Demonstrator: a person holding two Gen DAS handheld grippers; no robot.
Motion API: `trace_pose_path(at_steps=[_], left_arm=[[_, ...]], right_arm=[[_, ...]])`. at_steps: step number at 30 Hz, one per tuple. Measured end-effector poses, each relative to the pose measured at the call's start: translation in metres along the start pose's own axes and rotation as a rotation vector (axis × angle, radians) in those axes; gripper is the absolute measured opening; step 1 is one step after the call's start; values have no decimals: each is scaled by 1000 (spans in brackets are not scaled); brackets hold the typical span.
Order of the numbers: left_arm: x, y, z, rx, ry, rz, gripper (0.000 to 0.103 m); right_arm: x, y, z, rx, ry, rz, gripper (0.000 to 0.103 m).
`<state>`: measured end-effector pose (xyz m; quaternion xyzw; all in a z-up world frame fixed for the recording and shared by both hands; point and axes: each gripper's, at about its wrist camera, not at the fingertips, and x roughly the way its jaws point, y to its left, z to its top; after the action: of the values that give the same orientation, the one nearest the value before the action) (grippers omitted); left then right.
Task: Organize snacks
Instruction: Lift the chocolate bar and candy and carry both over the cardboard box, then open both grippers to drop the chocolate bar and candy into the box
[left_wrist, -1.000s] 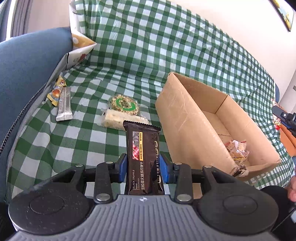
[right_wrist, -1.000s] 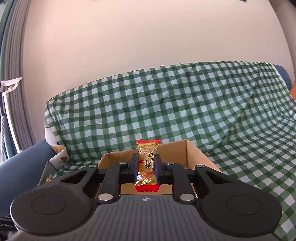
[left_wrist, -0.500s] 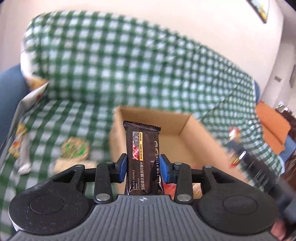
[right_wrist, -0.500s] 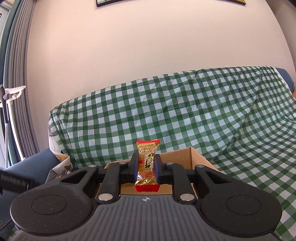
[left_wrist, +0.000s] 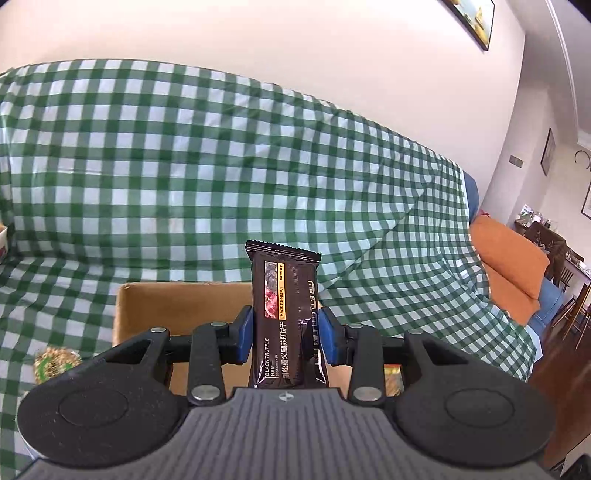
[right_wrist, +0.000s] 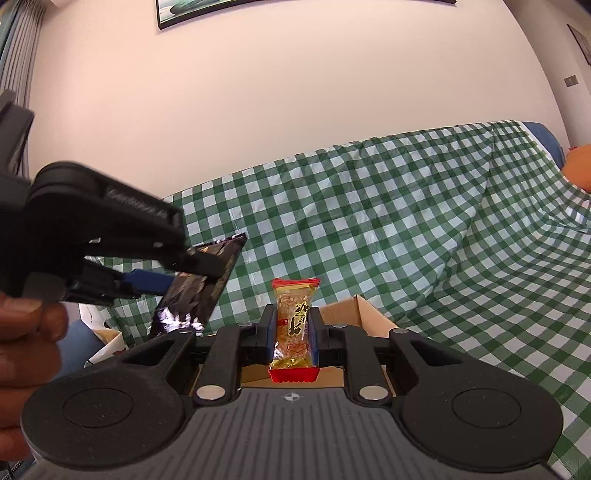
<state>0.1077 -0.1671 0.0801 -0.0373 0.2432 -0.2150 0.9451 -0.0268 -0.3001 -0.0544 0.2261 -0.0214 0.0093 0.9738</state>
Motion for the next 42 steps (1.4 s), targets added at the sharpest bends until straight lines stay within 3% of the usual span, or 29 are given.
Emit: trace_pose_path(at_steps=[23, 25, 26, 27, 29, 36, 42], left_arm=[[5, -13, 12, 66, -18, -21, 41], [4, -12, 13, 65, -13, -10, 50], [2, -12, 13, 61, -14, -6, 58], [-1, -10, 13, 54, -19, -5, 60], [-9, -7, 13, 49, -25, -1, 60], [-57, 29, -12, 60, -74, 61, 55], [-106, 105, -60, 94, -64, 209, 45]], right_arm=[[1, -1, 1, -3, 10, 2, 18], [6, 2, -2, -8, 47, 12, 20], [9, 3, -3, -14, 59, 5, 27], [9, 4, -4, -19, 58, -5, 46], [6, 3, -3, -20, 43, -6, 64], [4, 12, -4, -67, 57, -11, 67], [-1, 21, -5, -117, 69, -8, 68]])
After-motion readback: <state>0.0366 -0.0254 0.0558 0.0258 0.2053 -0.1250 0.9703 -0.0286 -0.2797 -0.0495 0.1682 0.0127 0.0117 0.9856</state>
